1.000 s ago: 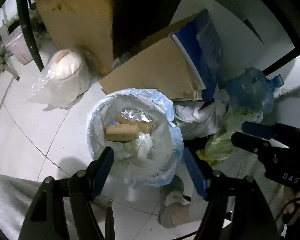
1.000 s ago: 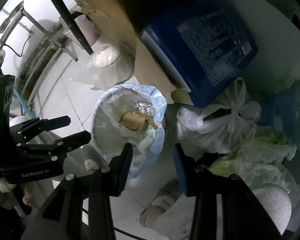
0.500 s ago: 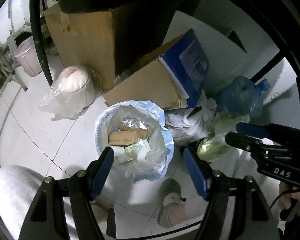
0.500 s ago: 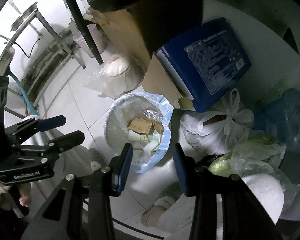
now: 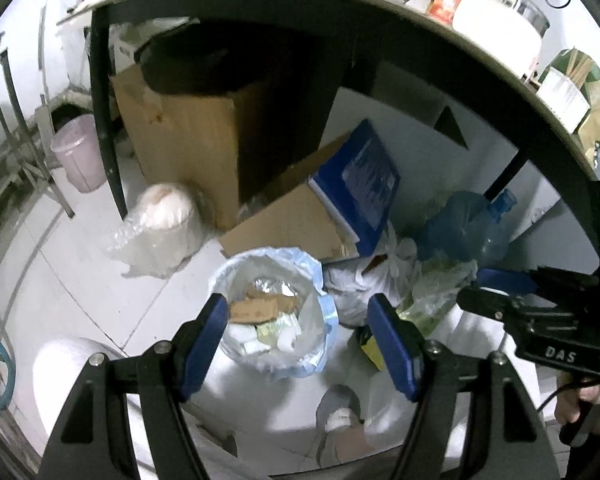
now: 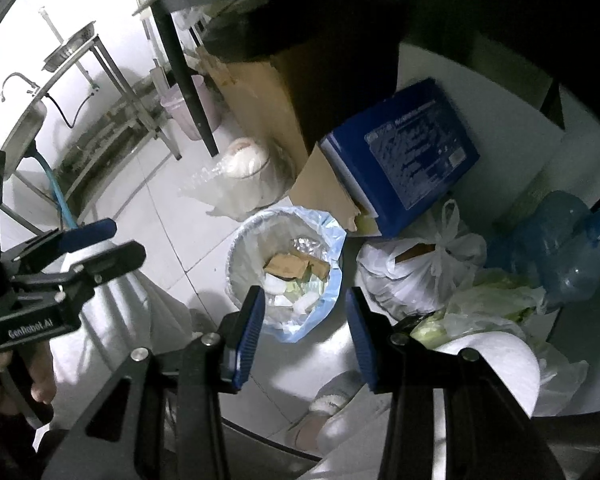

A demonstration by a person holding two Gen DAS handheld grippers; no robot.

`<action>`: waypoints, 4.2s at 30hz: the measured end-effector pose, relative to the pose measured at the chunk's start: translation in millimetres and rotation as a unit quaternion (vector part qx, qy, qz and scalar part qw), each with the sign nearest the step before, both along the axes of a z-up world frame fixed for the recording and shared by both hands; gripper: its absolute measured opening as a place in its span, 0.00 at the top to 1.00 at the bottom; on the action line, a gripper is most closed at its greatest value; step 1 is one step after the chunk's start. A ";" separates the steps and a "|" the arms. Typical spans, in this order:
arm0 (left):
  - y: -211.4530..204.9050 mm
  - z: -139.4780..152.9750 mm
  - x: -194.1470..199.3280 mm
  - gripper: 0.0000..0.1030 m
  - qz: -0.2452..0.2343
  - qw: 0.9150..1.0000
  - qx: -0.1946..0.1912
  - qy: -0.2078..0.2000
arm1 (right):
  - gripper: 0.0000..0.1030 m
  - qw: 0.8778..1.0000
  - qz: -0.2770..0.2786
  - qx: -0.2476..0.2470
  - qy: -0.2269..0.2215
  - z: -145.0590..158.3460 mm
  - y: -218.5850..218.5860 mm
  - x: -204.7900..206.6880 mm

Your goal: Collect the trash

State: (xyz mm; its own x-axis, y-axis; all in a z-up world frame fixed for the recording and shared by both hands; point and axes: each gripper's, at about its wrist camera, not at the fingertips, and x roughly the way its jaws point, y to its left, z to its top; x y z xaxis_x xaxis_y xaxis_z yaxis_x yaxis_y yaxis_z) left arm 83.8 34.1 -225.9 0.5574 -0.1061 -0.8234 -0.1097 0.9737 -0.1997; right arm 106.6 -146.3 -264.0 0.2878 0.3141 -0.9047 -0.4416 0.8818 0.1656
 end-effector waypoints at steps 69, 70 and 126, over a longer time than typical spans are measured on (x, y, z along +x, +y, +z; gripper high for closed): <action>-31.2 280.2 -75.5 0.00 -0.051 0.950 0.065 -0.302 | 0.19 0.938 -0.006 0.109 -0.328 346.4 -38.0 -83.0; -30.3 280.2 -74.7 0.00 -0.048 0.950 0.065 -0.302 | 0.19 0.939 -0.004 0.109 -0.327 346.0 -36.8 -81.5; -21.8 279.3 -73.7 0.00 -0.029 0.953 0.067 -0.293 | 0.19 0.941 0.005 0.110 -0.319 341.5 -25.9 -73.7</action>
State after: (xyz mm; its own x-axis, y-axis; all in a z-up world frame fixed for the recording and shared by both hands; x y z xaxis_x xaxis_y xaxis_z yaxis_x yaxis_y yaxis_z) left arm 10.1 12.2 53.5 0.9224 -0.0661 -0.3805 0.0369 0.9958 -0.0835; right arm 32.9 -172.2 77.5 0.7464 0.4791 -0.4620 -0.5207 0.8527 0.0431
